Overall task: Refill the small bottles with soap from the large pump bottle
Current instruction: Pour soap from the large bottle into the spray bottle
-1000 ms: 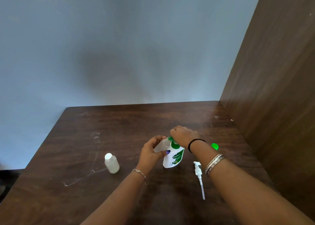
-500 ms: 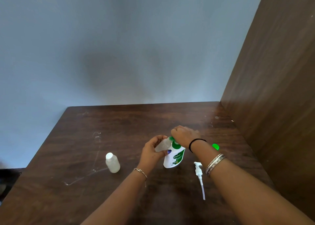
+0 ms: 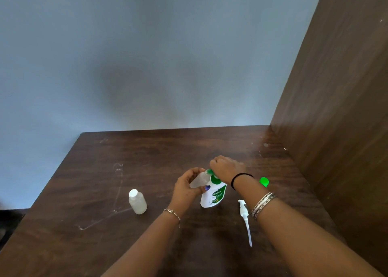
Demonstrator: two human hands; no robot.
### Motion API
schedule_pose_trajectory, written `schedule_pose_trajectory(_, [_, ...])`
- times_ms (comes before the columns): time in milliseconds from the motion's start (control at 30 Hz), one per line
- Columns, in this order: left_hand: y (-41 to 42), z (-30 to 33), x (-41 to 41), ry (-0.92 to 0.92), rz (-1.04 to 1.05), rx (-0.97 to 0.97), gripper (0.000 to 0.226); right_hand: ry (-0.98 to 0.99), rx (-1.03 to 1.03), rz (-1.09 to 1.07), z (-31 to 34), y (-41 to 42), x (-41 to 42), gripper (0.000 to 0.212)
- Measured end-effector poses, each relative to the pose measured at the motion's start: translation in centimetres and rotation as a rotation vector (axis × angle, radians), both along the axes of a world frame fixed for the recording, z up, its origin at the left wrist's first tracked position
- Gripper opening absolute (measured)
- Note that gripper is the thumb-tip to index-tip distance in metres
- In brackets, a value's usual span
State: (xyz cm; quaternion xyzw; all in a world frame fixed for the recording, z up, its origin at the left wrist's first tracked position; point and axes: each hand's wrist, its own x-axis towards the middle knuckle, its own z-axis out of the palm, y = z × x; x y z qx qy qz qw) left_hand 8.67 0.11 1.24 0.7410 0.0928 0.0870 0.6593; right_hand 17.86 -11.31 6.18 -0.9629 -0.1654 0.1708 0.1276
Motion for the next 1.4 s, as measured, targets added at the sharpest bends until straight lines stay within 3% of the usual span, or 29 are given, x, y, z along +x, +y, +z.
schedule_pose_trajectory(100, [0.1,-0.5,-0.1,0.004,0.01,-0.021,0.04,0.015,0.015,-0.046,-0.1,0.0,-0.2,0.031])
schedule_pose_trajectory(467, [-0.2,0.3,-0.2,-0.004,0.005,-0.029,0.038,0.016,-0.035,0.009,0.5,0.2,0.0,0.025])
schedule_pose_trajectory(600, [-0.2,0.1,-0.2,0.007,0.01,-0.016,0.039,0.023,-0.008,-0.027,0.4,0.1,-0.5,0.035])
schedule_pose_trajectory(767, [-0.1,0.1,-0.2,-0.002,0.004,-0.011,0.038,0.04,0.042,-0.035,0.9,0.1,-0.4,0.023])
schedule_pose_trajectory(1000, [0.2,-0.4,0.0,-0.002,0.021,-0.051,0.041,0.047,0.055,0.001,1.0,-0.3,-0.4,0.024])
schedule_pose_trajectory(1167, [0.4,-0.6,0.0,0.021,0.039,-0.084,0.041,0.049,0.15,-0.036,1.0,-0.5,-0.6,0.035])
schedule_pose_trajectory(1267, [0.4,-0.6,-0.1,0.02,0.04,-0.092,0.042,0.031,0.346,-0.113,0.7,-0.9,-0.5,0.049])
schedule_pose_trajectory(1400, [0.4,-0.6,-0.2,0.015,0.041,-0.09,0.042,-0.127,0.516,-0.164,0.8,-2.3,0.0,0.039])
